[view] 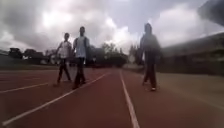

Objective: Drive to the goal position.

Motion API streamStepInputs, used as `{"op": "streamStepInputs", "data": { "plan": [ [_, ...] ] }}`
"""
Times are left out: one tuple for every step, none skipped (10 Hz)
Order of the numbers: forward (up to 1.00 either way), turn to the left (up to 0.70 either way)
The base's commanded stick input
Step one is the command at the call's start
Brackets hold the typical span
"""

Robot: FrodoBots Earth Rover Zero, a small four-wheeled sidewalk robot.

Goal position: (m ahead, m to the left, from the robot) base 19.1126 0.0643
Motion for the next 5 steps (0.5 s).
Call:
{"op": "streamStepInputs", "data": {
  "plan": [
    [0.7,-0.34],
    [0.7,0.0],
    [0.7,0.0],
    [0.7,0.0],
    [0.7,0.0]
  ]
}}
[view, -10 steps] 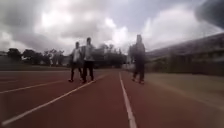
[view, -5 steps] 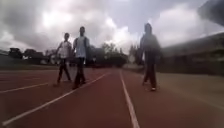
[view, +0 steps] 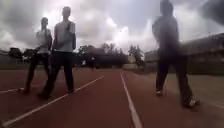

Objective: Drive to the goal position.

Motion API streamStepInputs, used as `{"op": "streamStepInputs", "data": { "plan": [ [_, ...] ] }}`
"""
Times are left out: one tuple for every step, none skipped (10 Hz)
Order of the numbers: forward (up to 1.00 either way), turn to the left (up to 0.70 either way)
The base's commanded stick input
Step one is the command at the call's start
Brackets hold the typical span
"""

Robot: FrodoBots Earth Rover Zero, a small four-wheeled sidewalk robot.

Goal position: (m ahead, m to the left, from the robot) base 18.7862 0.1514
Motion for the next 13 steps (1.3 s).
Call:
{"op": "streamStepInputs", "data": {
  "plan": [
    [0.7,0.0],
    [0.7,0.0],
    [0.7,0.0],
    [0.7,0.0],
    [0.7,0.0],
    [0.7,0.0],
    [0.7,0.0],
    [0.7,0.0],
    [0.7,0.0],
    [0.7,0.0],
    [0.7,0.0],
    [0.7,0.0],
    [0.7,0.0]
  ]
}}
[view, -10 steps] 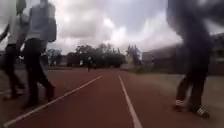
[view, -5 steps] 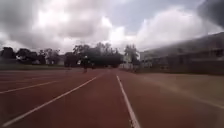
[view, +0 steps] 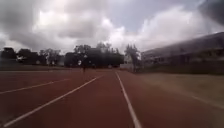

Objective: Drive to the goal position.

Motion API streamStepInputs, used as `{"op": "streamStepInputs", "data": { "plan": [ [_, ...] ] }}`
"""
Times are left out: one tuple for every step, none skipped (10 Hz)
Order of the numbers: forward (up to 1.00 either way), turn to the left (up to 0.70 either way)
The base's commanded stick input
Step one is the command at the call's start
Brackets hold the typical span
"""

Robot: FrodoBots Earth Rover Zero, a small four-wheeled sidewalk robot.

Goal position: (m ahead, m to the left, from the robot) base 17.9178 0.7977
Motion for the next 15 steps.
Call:
{"op": "streamStepInputs", "data": {
  "plan": [
    [0.7,0.0],
    [0.7,0.0],
    [0.7,0.0],
    [0.7,0.0],
    [0.7,0.0],
    [0.7,-0.13],
    [0.7,-0.27],
    [0.7,-0.34],
    [0.7,-0.35],
    [0.7,-0.35],
    [0.7,0.0],
    [0.7,0.0],
    [0.7,0.0],
    [0.7,0.0],
    [0.7,0.0]
  ]
}}
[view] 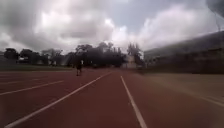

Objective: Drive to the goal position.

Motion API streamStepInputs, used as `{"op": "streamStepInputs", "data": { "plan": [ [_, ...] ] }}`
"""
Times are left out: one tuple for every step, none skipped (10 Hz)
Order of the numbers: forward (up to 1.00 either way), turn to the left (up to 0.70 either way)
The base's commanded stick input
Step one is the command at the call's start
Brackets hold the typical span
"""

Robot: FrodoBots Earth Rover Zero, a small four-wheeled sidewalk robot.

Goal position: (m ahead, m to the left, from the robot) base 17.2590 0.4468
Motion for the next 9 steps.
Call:
{"op": "streamStepInputs", "data": {
  "plan": [
    [0.7,0.0],
    [0.7,0.0],
    [0.7,0.0],
    [0.7,0.0],
    [0.7,0.0],
    [0.7,0.0],
    [0.7,0.0],
    [0.7,0.0],
    [0.7,0.0]
  ]
}}
